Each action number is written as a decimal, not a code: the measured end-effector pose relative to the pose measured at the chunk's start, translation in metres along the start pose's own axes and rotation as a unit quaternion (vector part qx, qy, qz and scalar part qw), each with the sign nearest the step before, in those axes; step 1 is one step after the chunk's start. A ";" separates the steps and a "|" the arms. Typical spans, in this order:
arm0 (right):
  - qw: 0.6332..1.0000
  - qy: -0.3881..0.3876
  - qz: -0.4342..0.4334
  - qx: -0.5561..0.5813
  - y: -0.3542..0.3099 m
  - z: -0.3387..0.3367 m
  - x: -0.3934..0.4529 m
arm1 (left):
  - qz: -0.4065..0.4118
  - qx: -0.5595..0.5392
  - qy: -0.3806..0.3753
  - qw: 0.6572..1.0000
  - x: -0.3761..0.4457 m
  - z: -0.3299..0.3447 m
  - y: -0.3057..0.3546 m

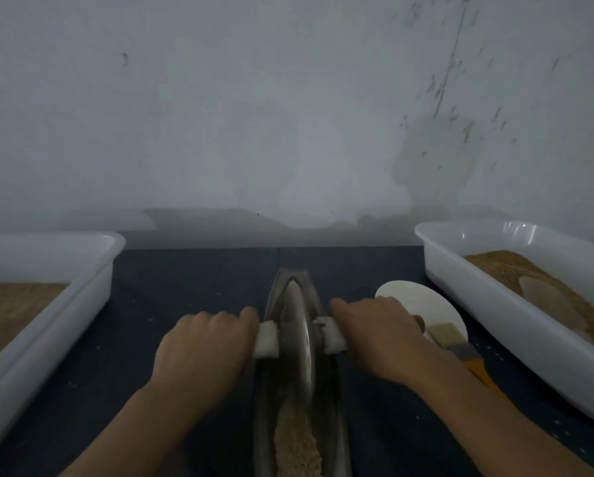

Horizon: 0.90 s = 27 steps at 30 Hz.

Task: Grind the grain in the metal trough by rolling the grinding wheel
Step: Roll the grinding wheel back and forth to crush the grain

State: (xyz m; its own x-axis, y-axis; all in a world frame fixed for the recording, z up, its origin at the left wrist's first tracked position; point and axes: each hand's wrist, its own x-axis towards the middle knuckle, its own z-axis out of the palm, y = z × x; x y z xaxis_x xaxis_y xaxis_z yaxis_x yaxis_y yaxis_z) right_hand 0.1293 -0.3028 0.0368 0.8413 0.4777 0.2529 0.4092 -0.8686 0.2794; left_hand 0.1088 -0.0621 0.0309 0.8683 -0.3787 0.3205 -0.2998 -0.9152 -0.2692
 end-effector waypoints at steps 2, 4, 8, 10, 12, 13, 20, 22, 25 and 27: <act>1.000 -0.010 0.011 0.025 0.007 0.003 0.012 | -0.009 0.001 0.026 1.000 0.016 0.003 -0.001; 0.999 -0.016 0.015 0.034 0.008 0.002 0.014 | -0.015 0.004 0.007 1.000 0.021 0.003 -0.003; 0.999 -0.021 -0.010 0.039 -0.004 -0.007 -0.012 | 0.003 -0.018 -0.018 1.000 -0.005 -0.003 -0.001; 0.998 -0.015 -0.043 0.033 -0.011 -0.011 -0.030 | 0.016 -0.025 -0.042 0.999 -0.024 -0.005 0.001; 0.998 0.008 -0.057 0.009 -0.016 -0.015 -0.045 | 0.054 -0.009 -0.043 0.998 -0.034 -0.006 0.002; 0.999 0.003 -0.046 0.004 -0.018 -0.016 -0.049 | 0.063 -0.027 -0.043 0.997 -0.036 -0.009 0.003; 1.000 -0.005 -0.008 -0.014 -0.006 -0.011 0.001 | -0.035 -0.013 0.005 0.999 -0.006 0.009 0.000; 1.000 -0.006 -0.004 -0.018 -0.002 -0.012 0.013 | -0.044 -0.019 -0.003 0.999 0.003 0.010 0.000; 1.000 -0.030 0.006 -0.001 -0.004 -0.014 0.004 | -0.027 -0.016 -0.018 0.999 0.003 0.002 0.001; 0.999 -0.045 0.007 0.014 -0.011 -0.015 -0.016 | -0.004 -0.024 -0.030 0.999 -0.010 -0.005 0.002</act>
State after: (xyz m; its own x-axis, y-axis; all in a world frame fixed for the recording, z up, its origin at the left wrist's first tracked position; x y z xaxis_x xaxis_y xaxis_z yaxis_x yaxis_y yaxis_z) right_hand 0.1059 -0.2985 0.0436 0.8749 0.4527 0.1719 0.4056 -0.8790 0.2505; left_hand 0.0974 -0.0607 0.0315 0.8925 -0.3636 0.2668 -0.3101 -0.9243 -0.2223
